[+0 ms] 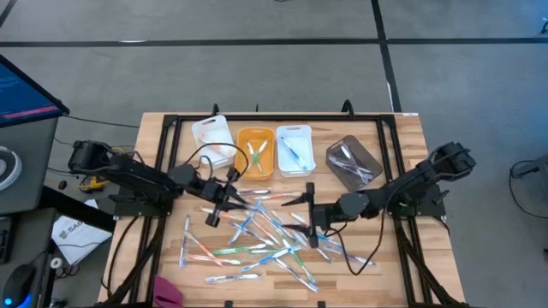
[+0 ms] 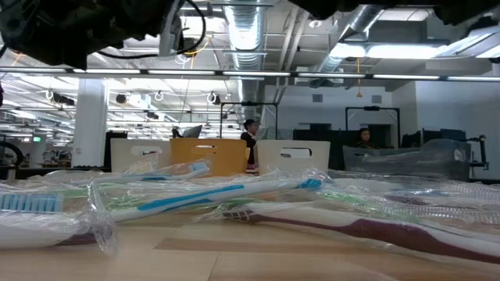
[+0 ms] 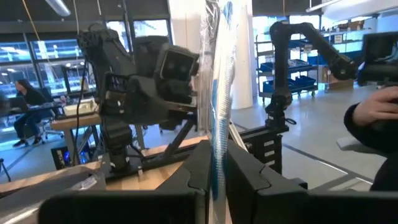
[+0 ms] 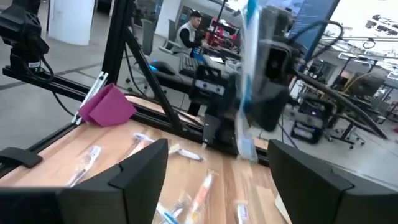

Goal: Pick & Place Toothbrushes
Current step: Put the white blue toothbrush into the right white bin

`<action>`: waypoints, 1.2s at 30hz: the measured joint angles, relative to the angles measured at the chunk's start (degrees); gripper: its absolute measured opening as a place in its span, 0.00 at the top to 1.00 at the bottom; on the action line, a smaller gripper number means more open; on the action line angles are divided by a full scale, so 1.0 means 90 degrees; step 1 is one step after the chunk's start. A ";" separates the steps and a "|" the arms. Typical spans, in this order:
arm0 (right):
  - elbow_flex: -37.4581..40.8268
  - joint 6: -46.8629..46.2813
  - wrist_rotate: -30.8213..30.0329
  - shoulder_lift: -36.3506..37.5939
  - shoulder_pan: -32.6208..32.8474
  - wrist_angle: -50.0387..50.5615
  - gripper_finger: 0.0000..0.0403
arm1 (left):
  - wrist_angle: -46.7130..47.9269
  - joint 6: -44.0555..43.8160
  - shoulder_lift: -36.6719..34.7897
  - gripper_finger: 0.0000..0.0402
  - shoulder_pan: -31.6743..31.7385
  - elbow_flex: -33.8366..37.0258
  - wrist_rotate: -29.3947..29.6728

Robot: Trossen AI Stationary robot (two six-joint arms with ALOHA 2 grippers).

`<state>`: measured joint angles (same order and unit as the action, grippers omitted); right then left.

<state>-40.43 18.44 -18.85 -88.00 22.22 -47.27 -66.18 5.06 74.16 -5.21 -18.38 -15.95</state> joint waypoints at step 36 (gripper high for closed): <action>-0.0524 -0.0551 -0.0057 -0.0266 -0.0161 0.0035 0.33 | -0.0130 -0.0144 0.1359 0.96 -0.0022 -0.0839 0.0001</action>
<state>-45.15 13.47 -19.36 -90.39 20.78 -46.96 -67.35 3.76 86.39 -5.41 -25.93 -15.94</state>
